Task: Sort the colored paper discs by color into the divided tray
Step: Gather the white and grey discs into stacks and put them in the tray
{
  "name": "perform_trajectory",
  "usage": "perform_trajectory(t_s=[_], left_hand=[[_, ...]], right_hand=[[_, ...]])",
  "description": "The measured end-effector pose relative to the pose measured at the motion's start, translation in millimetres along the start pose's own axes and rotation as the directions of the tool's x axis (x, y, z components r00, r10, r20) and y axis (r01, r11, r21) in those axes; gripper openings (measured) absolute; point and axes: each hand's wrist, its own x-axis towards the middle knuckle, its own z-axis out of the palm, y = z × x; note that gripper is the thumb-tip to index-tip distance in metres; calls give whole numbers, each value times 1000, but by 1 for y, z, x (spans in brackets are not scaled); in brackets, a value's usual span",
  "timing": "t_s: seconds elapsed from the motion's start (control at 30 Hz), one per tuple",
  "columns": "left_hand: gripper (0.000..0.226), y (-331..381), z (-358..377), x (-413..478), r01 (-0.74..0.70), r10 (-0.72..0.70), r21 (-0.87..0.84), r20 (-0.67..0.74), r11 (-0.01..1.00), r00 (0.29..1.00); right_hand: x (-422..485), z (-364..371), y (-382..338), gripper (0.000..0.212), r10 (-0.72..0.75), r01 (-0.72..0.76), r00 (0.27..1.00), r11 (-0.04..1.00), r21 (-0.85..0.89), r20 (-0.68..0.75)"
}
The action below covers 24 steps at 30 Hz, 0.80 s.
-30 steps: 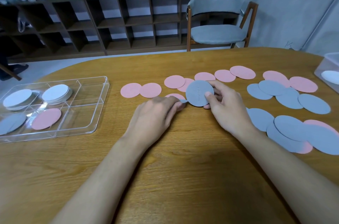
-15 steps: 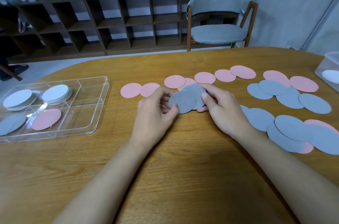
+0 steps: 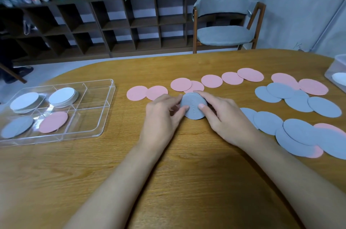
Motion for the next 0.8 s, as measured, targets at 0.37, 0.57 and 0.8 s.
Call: perform_trajectory(t_s=[0.37,0.57,0.8], left_hand=[[21,7,-1,-9,21,-17,-66,69,998,997],[24,18,16,-6,-65,70,-28,255,998,964],[45,61,54,7,-146,159,-64,410,987,898]], right_hand=[[-10,-21,14,17,124,-116,989,988,101,-83],[-22,-60,34,16,194,-172,965,976,134,-176],[-39,-94,72,16,237,-209,944,968,143,-228]])
